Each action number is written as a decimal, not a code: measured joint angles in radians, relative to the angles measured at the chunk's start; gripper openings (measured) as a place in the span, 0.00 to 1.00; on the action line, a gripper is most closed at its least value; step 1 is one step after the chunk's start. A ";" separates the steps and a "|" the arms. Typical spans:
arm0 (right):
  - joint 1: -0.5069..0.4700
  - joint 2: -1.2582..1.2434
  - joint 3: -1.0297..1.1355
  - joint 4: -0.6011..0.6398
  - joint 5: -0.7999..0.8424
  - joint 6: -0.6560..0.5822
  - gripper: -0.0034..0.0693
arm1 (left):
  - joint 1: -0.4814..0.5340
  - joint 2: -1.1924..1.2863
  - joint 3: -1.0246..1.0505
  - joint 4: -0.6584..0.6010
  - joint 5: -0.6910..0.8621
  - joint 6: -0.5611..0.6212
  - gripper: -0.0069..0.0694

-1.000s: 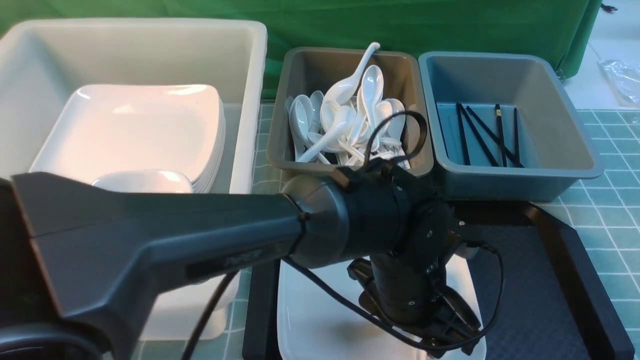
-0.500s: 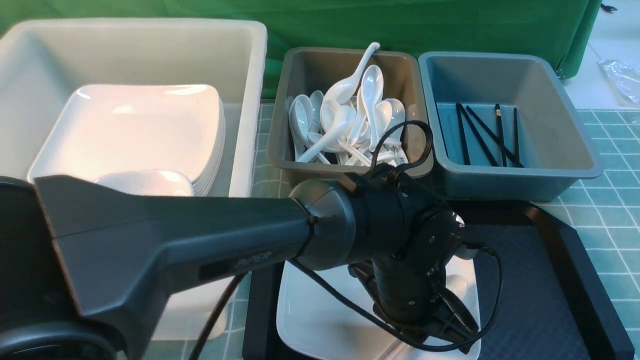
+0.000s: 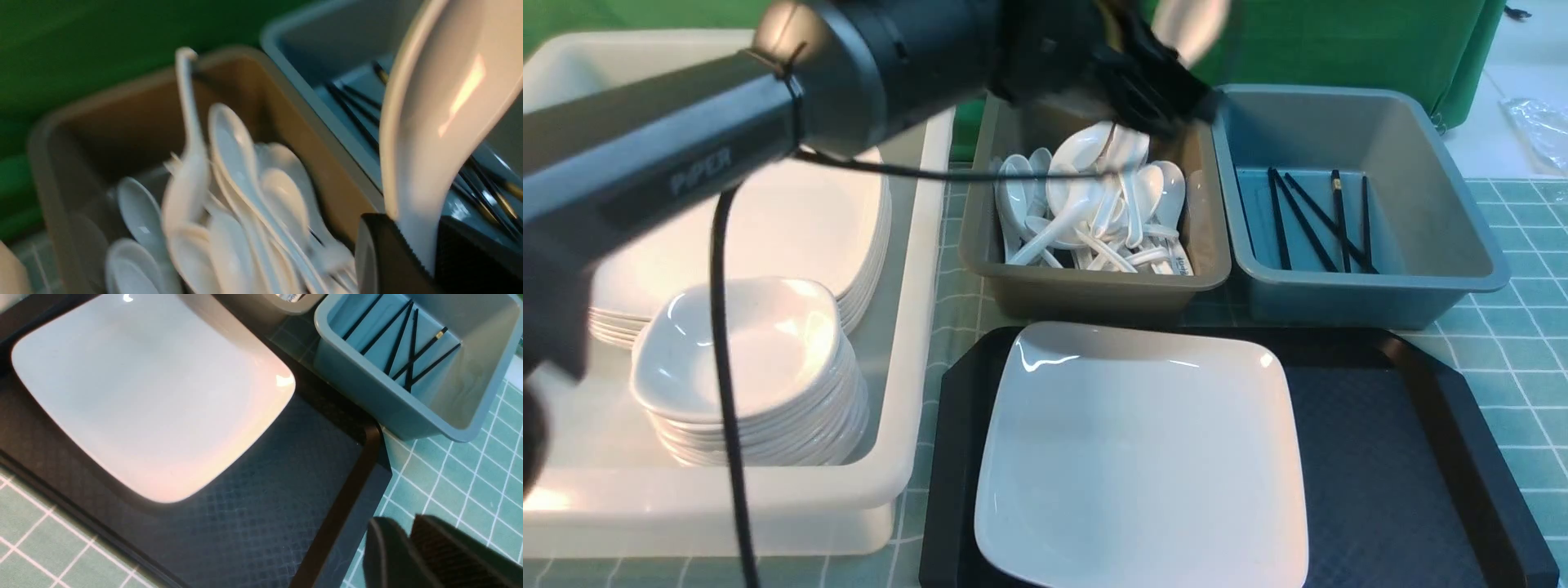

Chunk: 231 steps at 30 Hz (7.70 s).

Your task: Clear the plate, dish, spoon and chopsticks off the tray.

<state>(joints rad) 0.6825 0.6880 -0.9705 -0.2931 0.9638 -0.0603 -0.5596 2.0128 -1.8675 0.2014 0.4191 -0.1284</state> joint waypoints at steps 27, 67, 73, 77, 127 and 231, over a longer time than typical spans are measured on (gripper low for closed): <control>0.000 -0.002 0.000 0.003 0.087 -0.007 0.24 | -0.122 -0.237 0.237 -0.105 0.444 0.516 0.19; 0.000 -0.013 0.048 0.013 0.097 -0.007 0.24 | -0.321 -0.304 0.998 0.368 0.059 0.774 0.41; 0.000 -0.013 0.048 0.014 0.097 -0.008 0.25 | -0.357 -0.307 0.986 0.370 0.090 0.763 0.34; 0.000 -0.013 0.048 0.014 0.097 -0.008 0.26 | -0.443 -0.360 0.952 0.340 0.192 0.748 0.26; 0.000 0.158 -0.101 0.108 -0.321 0.040 0.08 | 0.143 -0.626 0.618 0.449 0.401 0.481 0.13; -0.635 -0.623 0.877 0.286 -0.761 -0.058 0.07 | -0.012 -1.646 1.873 -0.281 -0.531 0.304 0.11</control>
<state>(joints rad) 0.0472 0.0650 -0.0935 -0.0075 0.2025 -0.1186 -0.5712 0.3669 0.0052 -0.0800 -0.1122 0.1757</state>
